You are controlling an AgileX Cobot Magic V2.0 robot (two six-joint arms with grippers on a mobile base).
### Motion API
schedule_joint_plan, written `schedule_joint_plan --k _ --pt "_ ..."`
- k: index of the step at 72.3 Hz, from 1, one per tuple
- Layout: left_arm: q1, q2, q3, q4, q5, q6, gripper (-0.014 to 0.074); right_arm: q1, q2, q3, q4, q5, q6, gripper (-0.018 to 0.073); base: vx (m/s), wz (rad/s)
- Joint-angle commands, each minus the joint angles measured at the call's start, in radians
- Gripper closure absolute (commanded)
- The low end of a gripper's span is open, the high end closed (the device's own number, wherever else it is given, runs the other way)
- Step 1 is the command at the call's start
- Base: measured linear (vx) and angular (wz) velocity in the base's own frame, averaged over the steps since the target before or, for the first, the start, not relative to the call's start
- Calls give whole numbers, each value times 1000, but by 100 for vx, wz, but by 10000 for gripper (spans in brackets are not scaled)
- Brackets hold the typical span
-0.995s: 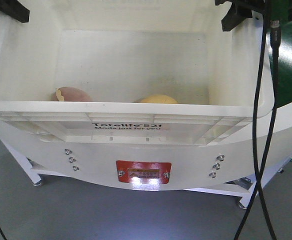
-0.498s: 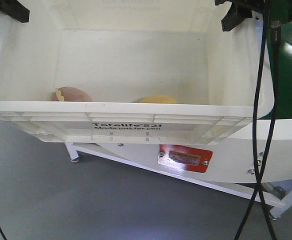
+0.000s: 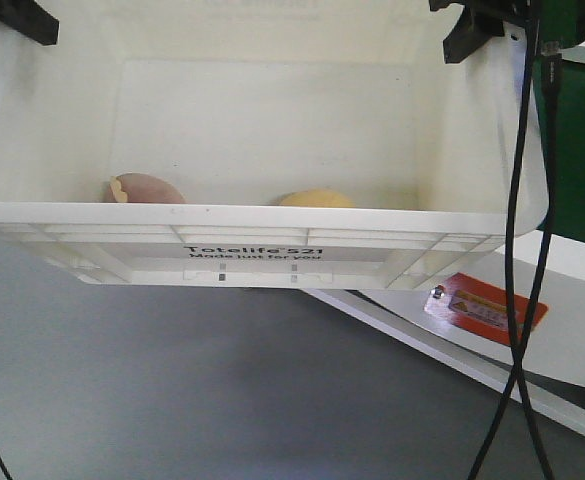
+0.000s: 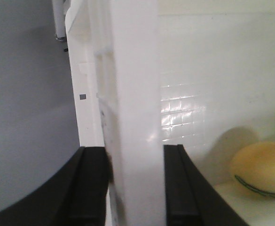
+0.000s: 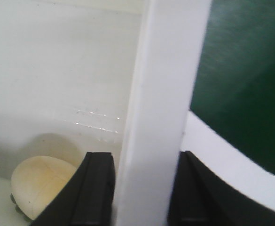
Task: Place moving items into box and shelve
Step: 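Hold the tote raised with both grippers while the base drives away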
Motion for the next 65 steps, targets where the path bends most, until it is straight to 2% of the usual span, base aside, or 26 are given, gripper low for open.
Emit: schedule_joint_plan --k 1,65 --pt "-45 -57 -47 -379 -67 17 596 33 -50 -41 276 -1 -11 564 -14 57" --pt "-45 -57 -47 -379 -67 17 596 33 -50 -41 276 -1 -11 564 -15 59"
